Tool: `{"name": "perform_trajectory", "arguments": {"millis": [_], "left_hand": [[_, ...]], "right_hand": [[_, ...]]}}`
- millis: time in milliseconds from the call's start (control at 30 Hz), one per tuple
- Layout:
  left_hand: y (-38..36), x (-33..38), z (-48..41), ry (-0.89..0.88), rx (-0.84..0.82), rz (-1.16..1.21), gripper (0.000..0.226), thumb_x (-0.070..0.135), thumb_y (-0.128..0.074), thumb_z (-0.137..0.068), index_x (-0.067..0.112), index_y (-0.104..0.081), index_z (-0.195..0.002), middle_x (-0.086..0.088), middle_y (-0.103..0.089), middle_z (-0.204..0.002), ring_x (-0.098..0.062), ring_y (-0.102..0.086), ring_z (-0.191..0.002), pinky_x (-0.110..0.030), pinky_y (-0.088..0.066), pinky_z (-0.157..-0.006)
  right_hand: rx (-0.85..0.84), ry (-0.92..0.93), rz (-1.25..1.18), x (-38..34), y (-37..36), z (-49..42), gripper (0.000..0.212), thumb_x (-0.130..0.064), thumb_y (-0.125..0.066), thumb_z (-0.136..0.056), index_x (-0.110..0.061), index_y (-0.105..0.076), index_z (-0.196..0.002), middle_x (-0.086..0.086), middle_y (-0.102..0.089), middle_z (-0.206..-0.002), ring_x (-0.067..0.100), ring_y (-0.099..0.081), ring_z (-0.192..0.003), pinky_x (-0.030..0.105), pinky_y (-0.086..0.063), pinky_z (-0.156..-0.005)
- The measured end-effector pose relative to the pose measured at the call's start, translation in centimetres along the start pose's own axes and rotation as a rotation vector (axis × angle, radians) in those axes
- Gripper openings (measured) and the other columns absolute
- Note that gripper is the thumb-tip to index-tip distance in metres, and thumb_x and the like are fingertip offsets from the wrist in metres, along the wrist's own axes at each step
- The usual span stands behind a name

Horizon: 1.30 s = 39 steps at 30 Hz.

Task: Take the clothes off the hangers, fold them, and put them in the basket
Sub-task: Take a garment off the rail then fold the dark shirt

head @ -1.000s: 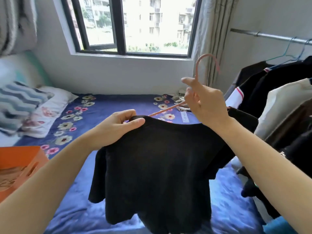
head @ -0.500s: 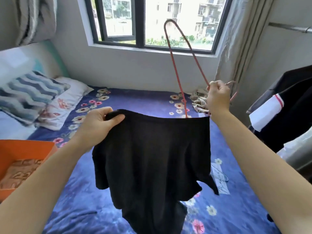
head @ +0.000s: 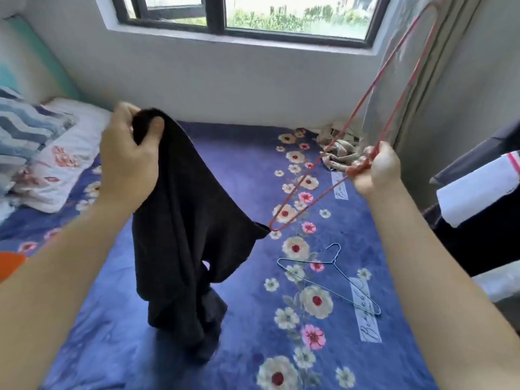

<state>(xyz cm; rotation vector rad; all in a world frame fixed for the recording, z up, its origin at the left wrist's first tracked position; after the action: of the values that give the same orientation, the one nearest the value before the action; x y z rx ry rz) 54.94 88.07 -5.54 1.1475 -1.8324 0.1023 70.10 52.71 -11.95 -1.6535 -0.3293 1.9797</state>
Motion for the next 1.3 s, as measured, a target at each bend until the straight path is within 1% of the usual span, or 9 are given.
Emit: {"name": "perform_trajectory", "arguments": {"millis": [100,233,367,467,633,900,1133,1200,1300], "left_hand": [[-4.5,-7.5,4.0,0.223,-0.162,-0.076,0.023,0.018,-0.055,-0.098,0.008,-0.044,-0.081,-0.001,-0.041,-0.068,-0.013,-0.038,-0.061,-0.027,-0.029,-0.057],[-8.6,-13.8,8.8,0.41,-0.304,-0.193,0.026,0.016,-0.055,-0.098,0.009,-0.042,-0.077,-0.001,-0.042,-0.066,-0.026,-0.041,-0.068,-0.036,-0.028,-0.059],[-12.5,-15.6,11.9,0.469,-0.409,-0.209,0.032,0.02,-0.056,-0.098,0.014,-0.039,-0.071,0.0,-0.043,-0.064,-0.017,-0.041,-0.061,-0.03,-0.034,-0.059],[-15.0,-16.1,13.4,0.481,-0.48,-0.171,0.033,0.021,-0.057,-0.097,0.014,-0.039,-0.071,0.002,-0.04,-0.063,-0.011,-0.037,-0.058,-0.029,-0.032,-0.057],[-17.4,-16.6,15.4,0.509,-0.586,-0.127,0.03,0.025,-0.056,-0.098,0.005,-0.045,-0.078,0.001,-0.046,-0.067,-0.013,-0.041,-0.061,-0.031,-0.034,-0.059],[-18.3,-17.0,16.6,0.508,-0.702,-0.086,0.026,0.019,-0.061,-0.095,0.009,-0.046,-0.076,0.007,-0.043,-0.061,-0.01,-0.038,-0.056,-0.031,-0.033,-0.058],[-16.5,-16.2,16.0,0.492,-0.849,-0.053,0.01,0.006,-0.049,-0.066,0.014,-0.05,-0.072,0.008,-0.052,-0.063,-0.015,-0.044,-0.059,-0.034,-0.038,-0.057],[-15.0,-16.2,15.8,0.413,-0.823,-0.178,0.025,0.005,-0.046,-0.061,0.024,-0.06,-0.071,0.005,-0.063,-0.075,-0.018,-0.057,-0.072,-0.038,-0.047,-0.068],[-13.5,-15.3,15.4,0.41,-0.87,-0.161,0.043,0.006,-0.041,-0.058,0.044,-0.061,-0.062,0.008,-0.068,-0.078,-0.012,-0.06,-0.077,-0.028,-0.046,-0.071]], "right_hand": [[0.129,-0.127,0.295,4.5,5.6,-3.1,0.04,-0.03,-0.034,-0.1,-0.024,-0.042,-0.062,-0.009,-0.039,-0.04,0.004,-0.029,-0.043,0.025,-0.021,-0.055],[0.067,-0.334,0.593,12.9,9.8,-3.6,0.031,-0.023,-0.04,-0.101,-0.023,-0.046,-0.07,-0.008,-0.046,-0.07,0.005,-0.041,-0.066,0.035,-0.032,-0.077],[-0.001,-0.469,0.673,20.7,13.1,-2.9,0.023,0.004,-0.043,-0.091,-0.01,-0.05,-0.075,0.004,-0.047,-0.068,0.011,-0.044,-0.064,0.03,-0.049,-0.064],[-0.067,-0.471,1.013,24.2,15.7,-2.7,0.019,0.007,-0.047,-0.088,-0.009,-0.049,-0.098,0.008,-0.05,-0.088,0.015,-0.046,-0.068,0.026,-0.041,-0.06],[-0.324,-0.333,1.437,27.1,18.7,-2.1,0.049,0.012,-0.042,-0.079,-0.012,-0.059,-0.117,0.007,-0.055,-0.107,0.023,-0.052,-0.091,0.027,-0.036,-0.072],[-0.343,-0.336,2.036,25.9,25.4,-6.4,0.046,0.003,-0.047,-0.088,-0.017,-0.049,-0.129,0.016,-0.045,-0.128,0.038,-0.055,-0.111,0.042,-0.047,-0.086],[0.022,-0.465,1.899,24.8,25.4,-9.3,0.05,-0.013,-0.049,-0.09,-0.02,-0.047,-0.139,0.024,-0.042,-0.139,0.042,-0.04,-0.128,0.047,-0.039,-0.101],[-0.055,-0.387,1.791,26.6,22.6,-7.5,0.047,-0.013,-0.051,-0.088,-0.012,-0.051,-0.135,0.025,-0.051,-0.133,0.041,-0.046,-0.123,0.043,-0.041,-0.097],[-0.402,-0.365,1.533,30.5,17.2,-3.0,0.063,-0.009,-0.06,-0.084,-0.015,-0.044,-0.144,0.014,-0.051,-0.14,0.03,-0.049,-0.127,0.034,-0.04,-0.099]]}}
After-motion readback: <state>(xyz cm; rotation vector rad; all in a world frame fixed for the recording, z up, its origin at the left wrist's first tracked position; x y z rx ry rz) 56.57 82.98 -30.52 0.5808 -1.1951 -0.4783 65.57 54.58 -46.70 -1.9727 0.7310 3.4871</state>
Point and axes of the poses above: each hand's wrist, its own z-axis away from the middle knuckle, its own y-axis out of the back of the hand, x = y × z, the point moved 4 cm from there along -z, towards the middle knuckle
